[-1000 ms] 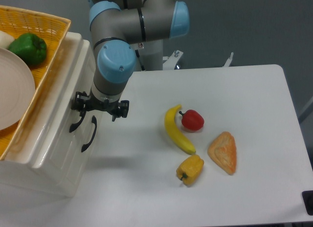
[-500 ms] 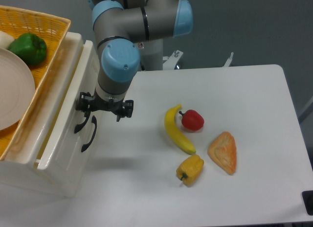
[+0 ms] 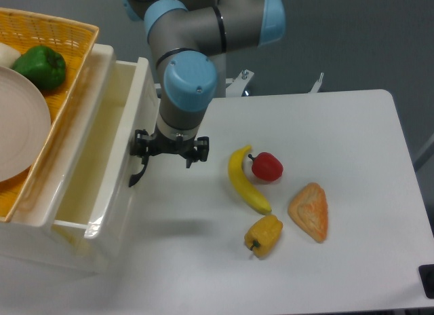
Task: Slide open the top white drawer
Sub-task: 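Pull the handle outward with the gripper, sliding the drawer open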
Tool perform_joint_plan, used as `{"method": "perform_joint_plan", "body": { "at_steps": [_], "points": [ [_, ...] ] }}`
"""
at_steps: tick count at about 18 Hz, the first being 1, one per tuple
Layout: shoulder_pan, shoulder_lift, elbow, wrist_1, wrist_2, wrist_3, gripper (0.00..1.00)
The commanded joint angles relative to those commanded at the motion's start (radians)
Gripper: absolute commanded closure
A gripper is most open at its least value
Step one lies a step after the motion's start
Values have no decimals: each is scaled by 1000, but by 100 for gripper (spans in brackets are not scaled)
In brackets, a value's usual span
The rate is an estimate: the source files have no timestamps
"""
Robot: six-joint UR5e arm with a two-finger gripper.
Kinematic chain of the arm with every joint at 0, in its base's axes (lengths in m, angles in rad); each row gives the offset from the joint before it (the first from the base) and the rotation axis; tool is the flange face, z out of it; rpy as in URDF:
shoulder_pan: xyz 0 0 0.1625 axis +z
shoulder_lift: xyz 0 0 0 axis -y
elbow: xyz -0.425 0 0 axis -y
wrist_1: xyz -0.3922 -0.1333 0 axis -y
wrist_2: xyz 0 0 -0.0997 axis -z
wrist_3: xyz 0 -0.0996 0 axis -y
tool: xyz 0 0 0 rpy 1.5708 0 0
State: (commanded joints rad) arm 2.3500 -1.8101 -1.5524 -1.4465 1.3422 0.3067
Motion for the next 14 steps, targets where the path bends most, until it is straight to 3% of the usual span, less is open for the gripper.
{"method": "perform_joint_plan", "body": {
  "at_steps": [14],
  "points": [
    [63,-3,29,2,-2,5,0]
  ]
}}
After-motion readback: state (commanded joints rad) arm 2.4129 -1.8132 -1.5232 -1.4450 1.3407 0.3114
